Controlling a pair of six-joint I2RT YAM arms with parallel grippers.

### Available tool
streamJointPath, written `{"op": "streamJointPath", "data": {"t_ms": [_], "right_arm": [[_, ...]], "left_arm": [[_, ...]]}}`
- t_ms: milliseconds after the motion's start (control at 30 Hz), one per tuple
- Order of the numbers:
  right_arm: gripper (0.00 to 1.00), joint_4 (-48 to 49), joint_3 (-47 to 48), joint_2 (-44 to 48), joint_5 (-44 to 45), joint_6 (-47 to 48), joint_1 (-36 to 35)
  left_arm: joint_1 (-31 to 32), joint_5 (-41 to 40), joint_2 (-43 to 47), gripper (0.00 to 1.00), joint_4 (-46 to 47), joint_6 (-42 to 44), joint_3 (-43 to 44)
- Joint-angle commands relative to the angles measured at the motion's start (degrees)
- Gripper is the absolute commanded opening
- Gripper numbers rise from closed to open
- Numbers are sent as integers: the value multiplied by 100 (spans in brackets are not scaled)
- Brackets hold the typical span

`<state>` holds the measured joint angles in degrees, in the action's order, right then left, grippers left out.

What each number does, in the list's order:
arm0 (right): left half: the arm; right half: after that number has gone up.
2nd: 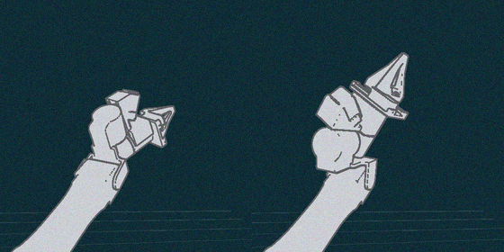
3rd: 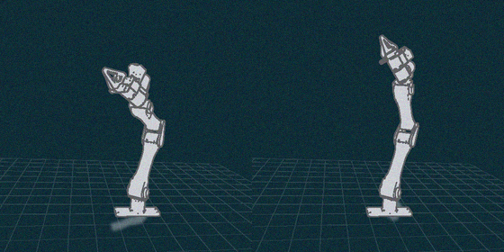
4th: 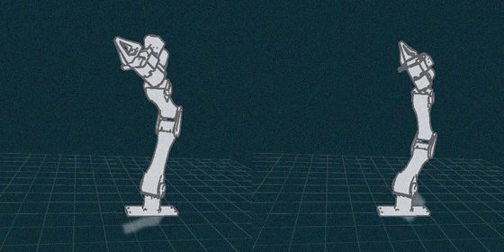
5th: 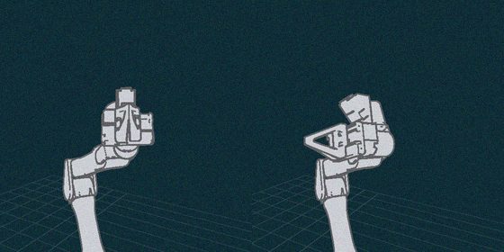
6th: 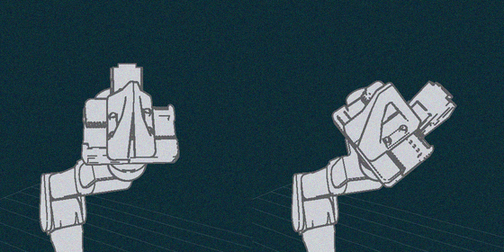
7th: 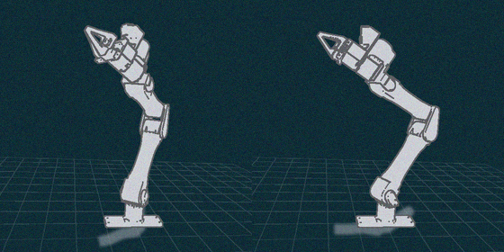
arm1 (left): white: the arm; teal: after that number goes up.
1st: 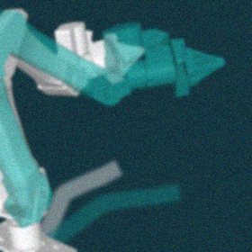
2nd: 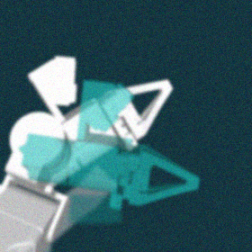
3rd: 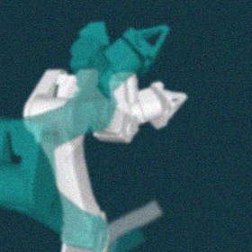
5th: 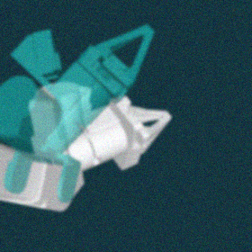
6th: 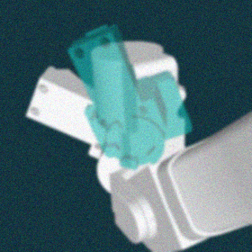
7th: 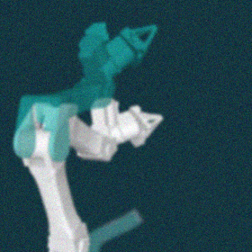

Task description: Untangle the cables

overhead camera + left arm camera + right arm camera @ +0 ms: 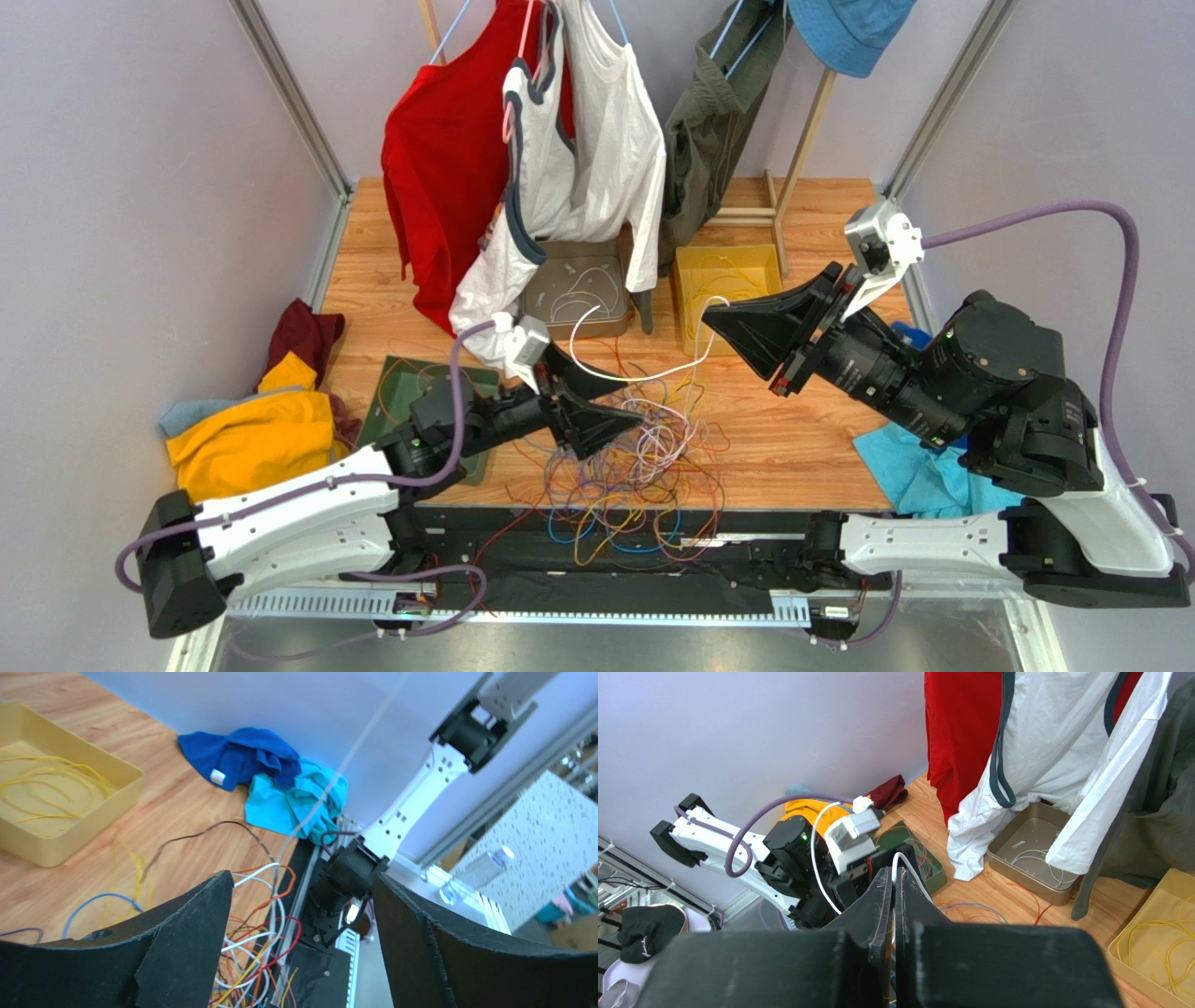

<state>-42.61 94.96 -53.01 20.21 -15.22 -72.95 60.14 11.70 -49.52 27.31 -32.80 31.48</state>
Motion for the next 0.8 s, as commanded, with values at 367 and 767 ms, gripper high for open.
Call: {"op": "streamJointPath", "data": {"t_ms": [367,767], "right_arm": [[0,130,-65,63,-96,-51,0],[0,192,-302,221,-52,-77,-9]], "left_arm": [[472,-624,-656,69,-199,432,323],[472,-1883,716,84,-674,81,-530]]}}
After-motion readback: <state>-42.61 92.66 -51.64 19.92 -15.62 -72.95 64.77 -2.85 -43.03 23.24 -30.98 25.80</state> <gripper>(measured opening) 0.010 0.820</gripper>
